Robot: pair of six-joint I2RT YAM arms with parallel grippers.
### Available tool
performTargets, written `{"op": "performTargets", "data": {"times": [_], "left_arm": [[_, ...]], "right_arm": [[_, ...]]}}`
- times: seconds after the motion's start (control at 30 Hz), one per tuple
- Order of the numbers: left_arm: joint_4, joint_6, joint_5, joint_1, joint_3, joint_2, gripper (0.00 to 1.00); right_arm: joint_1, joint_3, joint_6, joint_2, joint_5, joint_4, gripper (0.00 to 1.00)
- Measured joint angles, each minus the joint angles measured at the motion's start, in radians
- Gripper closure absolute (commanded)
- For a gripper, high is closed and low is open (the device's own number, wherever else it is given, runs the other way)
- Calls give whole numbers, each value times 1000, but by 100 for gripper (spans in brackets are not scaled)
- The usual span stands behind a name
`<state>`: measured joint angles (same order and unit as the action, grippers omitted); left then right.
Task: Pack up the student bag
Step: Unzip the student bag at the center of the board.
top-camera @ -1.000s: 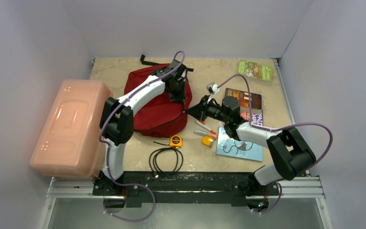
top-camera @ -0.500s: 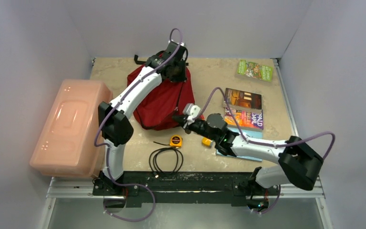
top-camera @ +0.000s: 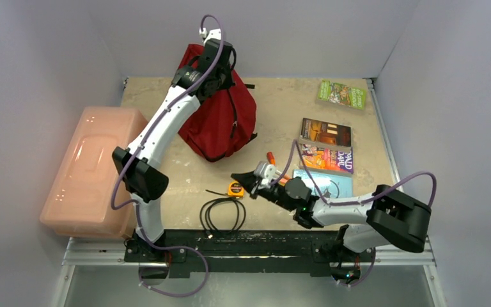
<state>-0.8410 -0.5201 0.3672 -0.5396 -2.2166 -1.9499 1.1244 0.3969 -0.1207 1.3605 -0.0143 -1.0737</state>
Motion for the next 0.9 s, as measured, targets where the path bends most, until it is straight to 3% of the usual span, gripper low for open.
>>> {"op": "performTargets", "data": {"times": [0.07, 0.1, 0.23, 0.37, 0.53, 0.7, 0.77, 0.9], "left_arm": [[3, -2, 4, 2, 58, 39, 100], [1, -5, 4, 2, 80, 53, 100], [-9, -23, -4, 2, 126, 65, 100], [-14, -35, -43, 2, 151, 65, 100], [-11, -16, -150, 2, 156, 71, 100], [1, 11, -236, 3, 185, 88, 100], [6, 21, -262, 3, 200, 92, 100], [2, 46, -309, 3, 218, 93, 100]], "right_arm": [[-71, -5, 77, -4, -2, -40, 100], [-108, -5, 124, -6, -2, -45, 95], [-217, 90, 346, -42, -26, 156, 46], [-280, 296, 515, -57, -39, 418, 30], [-409, 476, 695, -57, 23, 650, 31], [-460, 555, 828, 37, 127, 724, 32], [-458, 573, 858, 91, 168, 746, 39], [-455, 612, 890, 180, 220, 782, 66]]}}
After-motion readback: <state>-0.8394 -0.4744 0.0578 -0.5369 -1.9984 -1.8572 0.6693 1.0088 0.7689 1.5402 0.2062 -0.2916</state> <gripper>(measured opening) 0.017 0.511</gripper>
